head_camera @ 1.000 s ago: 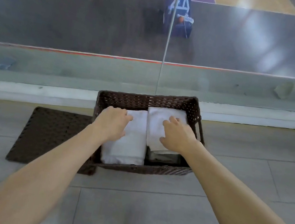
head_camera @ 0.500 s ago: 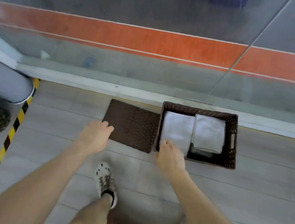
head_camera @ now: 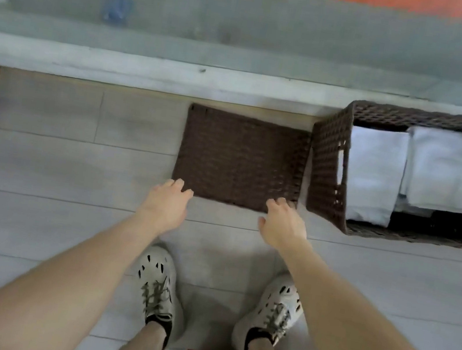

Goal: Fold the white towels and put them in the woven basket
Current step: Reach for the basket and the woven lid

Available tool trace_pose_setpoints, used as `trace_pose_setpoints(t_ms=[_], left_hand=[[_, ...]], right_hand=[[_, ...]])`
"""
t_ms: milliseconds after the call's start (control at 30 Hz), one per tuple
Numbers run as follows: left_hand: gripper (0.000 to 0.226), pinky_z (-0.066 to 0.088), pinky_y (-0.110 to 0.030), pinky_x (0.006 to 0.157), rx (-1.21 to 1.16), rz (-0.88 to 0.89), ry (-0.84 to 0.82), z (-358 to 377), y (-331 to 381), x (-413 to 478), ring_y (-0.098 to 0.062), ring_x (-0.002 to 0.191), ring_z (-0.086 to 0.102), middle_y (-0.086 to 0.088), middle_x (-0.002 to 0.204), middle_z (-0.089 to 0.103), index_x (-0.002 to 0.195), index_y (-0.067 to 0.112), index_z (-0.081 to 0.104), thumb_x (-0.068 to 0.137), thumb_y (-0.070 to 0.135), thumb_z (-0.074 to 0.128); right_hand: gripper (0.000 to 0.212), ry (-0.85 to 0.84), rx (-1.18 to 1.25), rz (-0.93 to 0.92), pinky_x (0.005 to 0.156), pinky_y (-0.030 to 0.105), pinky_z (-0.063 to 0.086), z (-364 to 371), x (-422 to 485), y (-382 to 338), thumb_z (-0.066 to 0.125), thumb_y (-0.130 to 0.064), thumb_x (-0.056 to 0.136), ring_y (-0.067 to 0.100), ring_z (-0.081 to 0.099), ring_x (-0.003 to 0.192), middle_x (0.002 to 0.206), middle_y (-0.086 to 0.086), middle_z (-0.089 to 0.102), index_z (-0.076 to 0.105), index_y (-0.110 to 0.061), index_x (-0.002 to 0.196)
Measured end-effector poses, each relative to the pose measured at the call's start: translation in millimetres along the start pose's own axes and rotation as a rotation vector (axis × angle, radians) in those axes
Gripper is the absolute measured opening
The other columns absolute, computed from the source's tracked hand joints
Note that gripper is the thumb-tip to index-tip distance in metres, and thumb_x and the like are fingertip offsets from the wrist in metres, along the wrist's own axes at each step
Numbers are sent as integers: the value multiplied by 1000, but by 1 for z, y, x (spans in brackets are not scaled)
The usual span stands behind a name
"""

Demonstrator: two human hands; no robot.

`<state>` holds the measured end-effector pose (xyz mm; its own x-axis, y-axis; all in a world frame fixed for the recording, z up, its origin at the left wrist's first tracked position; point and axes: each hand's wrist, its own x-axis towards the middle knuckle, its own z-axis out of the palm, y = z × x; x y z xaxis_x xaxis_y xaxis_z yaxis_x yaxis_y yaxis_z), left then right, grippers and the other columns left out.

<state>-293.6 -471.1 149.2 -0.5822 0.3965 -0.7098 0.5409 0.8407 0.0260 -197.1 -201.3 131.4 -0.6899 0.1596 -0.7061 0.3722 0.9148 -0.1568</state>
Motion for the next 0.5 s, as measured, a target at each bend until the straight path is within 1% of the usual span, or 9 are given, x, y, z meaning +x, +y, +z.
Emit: trace_pose_setpoints(t_ms=[67, 133, 200, 233, 267, 300, 367, 433, 500], left_hand=[[44, 52, -47, 98, -23, -1, 50, 42, -12, 45, -32, 129, 52, -10, 135, 50, 144, 22, 56, 102, 36, 57], [56, 47, -51, 108, -96, -59, 104, 77, -20, 89, -35, 140, 46, -13, 154, 41, 158, 29, 45, 106, 47, 54], [77, 36, -56, 120, -193, -160, 143, 102, -23, 124, -40, 154, 33, -16, 173, 19, 170, 33, 24, 104, 64, 50], [91, 33, -58, 122, -253, -218, 175, 112, -23, 139, -41, 156, 29, -17, 176, 12, 172, 29, 14, 100, 72, 50], [104, 31, -59, 123, -314, -276, 209, 119, -22, 150, -43, 157, 27, -19, 176, 10, 172, 23, 8, 96, 77, 54], [116, 30, -59, 124, -371, -323, 246, 126, -20, 157, -44, 157, 26, -21, 175, 12, 172, 17, 5, 91, 77, 61], [129, 30, -59, 125, -467, -391, 317, 133, -12, 166, -44, 156, 28, -21, 173, 17, 171, 11, 7, 82, 69, 81], [138, 31, -57, 123, -589, -471, 381, 133, -7, 171, -41, 152, 32, -19, 168, 26, 169, 12, 13, 69, 56, 96], [143, 32, -55, 120, -702, -550, 408, 130, -12, 175, -40, 147, 36, -18, 162, 33, 167, 12, 19, 57, 46, 105]], right_hand=[[47, -2, -61, 48, 109, 50, 48, 39, 44, 0, 53, -42, 105, 35, 43, 139, 147, 9, 48, 51, -17, 144], [57, 87, -78, 141, 115, 52, 44, 72, 80, 4, 54, -48, 104, 35, 36, 147, 156, 11, 41, 44, -17, 151], [78, 200, -64, 268, 121, 53, 38, 96, 105, 10, 54, -57, 103, 40, 28, 154, 168, 19, 26, 28, -14, 162], [92, 246, -40, 345, 123, 53, 35, 104, 114, 14, 54, -64, 100, 42, 24, 157, 171, 24, 19, 17, -11, 166], [107, 276, 13, 426, 124, 53, 33, 111, 122, 16, 56, -71, 96, 44, 22, 157, 171, 28, 15, 8, -7, 167], [121, 284, 95, 503, 124, 53, 33, 117, 127, 18, 59, -78, 90, 45, 22, 157, 171, 30, 15, 3, -3, 167], [143, 286, 227, 609, 122, 52, 33, 124, 134, 20, 69, -86, 76, 46, 26, 154, 167, 30, 21, 2, 2, 166], [155, 308, 250, 674, 115, 53, 39, 125, 138, 21, 78, -89, 61, 44, 33, 146, 160, 27, 31, 10, 4, 164], [159, 302, 293, 718, 113, 51, 40, 121, 140, 23, 85, -87, 50, 41, 36, 141, 154, 23, 34, 16, 2, 162]])
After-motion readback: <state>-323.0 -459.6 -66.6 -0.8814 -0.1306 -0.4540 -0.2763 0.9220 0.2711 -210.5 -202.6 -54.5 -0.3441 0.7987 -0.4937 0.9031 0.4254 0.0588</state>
